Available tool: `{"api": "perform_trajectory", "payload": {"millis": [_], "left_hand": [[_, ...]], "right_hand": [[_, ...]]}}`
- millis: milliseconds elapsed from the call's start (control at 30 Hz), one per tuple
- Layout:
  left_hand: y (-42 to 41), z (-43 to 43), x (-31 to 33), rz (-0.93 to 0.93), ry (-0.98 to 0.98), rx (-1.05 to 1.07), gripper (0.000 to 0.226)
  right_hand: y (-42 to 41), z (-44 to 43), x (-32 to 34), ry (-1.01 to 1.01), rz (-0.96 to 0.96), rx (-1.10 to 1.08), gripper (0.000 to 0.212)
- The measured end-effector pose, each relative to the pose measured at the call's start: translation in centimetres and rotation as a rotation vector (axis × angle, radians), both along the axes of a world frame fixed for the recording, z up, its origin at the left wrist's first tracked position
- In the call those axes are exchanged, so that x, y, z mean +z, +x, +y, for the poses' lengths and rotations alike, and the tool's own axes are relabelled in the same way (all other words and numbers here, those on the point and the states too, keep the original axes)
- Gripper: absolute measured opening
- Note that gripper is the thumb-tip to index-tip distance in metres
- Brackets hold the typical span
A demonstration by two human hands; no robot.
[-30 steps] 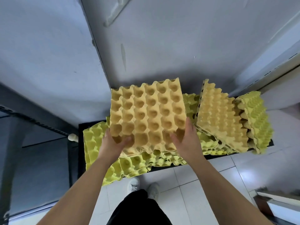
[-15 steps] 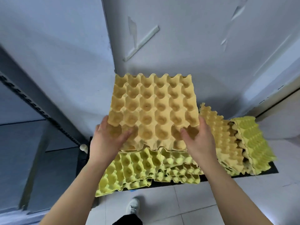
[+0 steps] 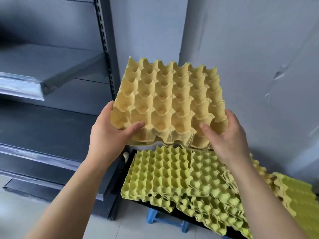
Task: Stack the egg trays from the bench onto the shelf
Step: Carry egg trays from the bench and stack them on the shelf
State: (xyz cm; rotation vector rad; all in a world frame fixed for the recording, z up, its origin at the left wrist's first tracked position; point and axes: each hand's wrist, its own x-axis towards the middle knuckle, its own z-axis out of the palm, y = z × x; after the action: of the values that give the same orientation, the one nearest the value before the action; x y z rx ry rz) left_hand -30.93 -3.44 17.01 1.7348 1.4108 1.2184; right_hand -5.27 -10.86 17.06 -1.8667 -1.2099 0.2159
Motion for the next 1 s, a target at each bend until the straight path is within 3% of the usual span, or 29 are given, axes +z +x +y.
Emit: {"api": "perform_trajectory", "payload": {"millis": [333, 633, 800, 1000], "left_hand": [[-13.1, -1.4, 6.4, -0.066, 0.184, 0.281, 0.087], [-31.7, 0.4, 9.4, -0.103, 0.205, 0.447, 0.091], [-41.9, 2.5, 11.1, -0.089, 0.184, 0.523, 0.087], [-52.1, 6.7, 12.2, -0.077, 0.162, 0.536, 0.088]], "right_hand": [[-11.6, 3.2, 8.4, 0.21, -0.036, 0.262, 0.088], [-29.6, 8.6, 11.2, 0.262, -0.01, 0.47, 0.088], [-40.1, 12.0, 12.4, 0.231, 0.05, 0.538, 0.056], [-49.8, 17.8, 13.9, 0.19, 0.053, 0.58, 0.043]]}}
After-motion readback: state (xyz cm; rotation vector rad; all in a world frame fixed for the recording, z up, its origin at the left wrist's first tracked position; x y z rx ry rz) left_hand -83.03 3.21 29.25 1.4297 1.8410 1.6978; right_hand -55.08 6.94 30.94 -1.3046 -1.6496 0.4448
